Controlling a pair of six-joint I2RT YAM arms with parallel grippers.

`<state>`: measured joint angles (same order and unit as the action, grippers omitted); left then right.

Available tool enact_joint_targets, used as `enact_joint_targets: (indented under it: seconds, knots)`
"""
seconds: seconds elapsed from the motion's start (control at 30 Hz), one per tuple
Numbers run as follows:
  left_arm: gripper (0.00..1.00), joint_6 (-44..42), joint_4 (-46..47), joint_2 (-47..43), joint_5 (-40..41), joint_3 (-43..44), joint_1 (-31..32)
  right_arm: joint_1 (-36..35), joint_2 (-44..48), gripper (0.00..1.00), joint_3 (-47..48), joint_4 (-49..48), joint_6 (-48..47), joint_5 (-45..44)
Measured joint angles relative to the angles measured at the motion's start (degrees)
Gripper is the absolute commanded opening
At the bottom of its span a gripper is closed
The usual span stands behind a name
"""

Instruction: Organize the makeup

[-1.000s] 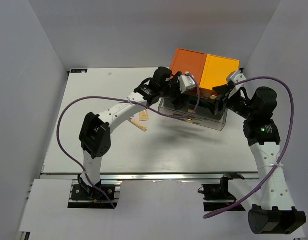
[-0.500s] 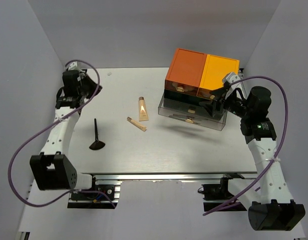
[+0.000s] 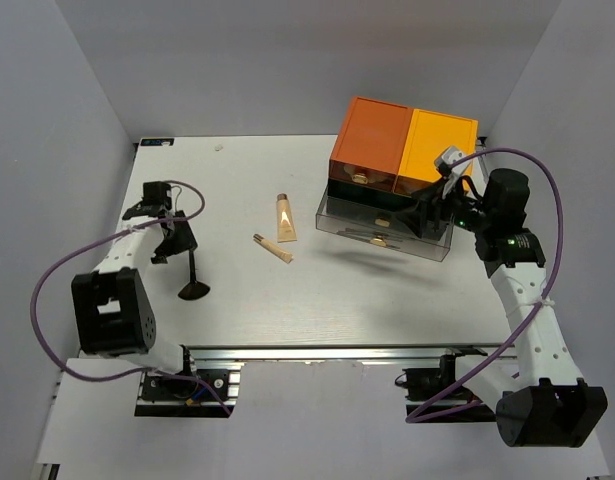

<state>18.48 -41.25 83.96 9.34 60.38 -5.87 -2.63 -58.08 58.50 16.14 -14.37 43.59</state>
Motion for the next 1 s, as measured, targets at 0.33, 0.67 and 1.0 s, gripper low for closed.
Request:
enact_joint_targets:
  seconds: [0.33, 0.67, 1.0]
  knots:
    - [0.58, -7.58, 6.56, 12.9, -5.07, -0.9, 0.02, -1.05, -1.16, 0.71, 1.07, 2.34, -1.46, 1.36]
    - [0.43, -9.75, 10.95, 17.22, -4.5, 0.96, 2.03, -1.2, -2.1, 0.71, 1.97, 3.32, -1.46, 1.07]
    - [0.0, -7.58, 13.53, 17.07, -6.86, 0.72, 2.27, -1.2, -2.29, 0.71, 2.27, 3.45, -1.49, 0.2]
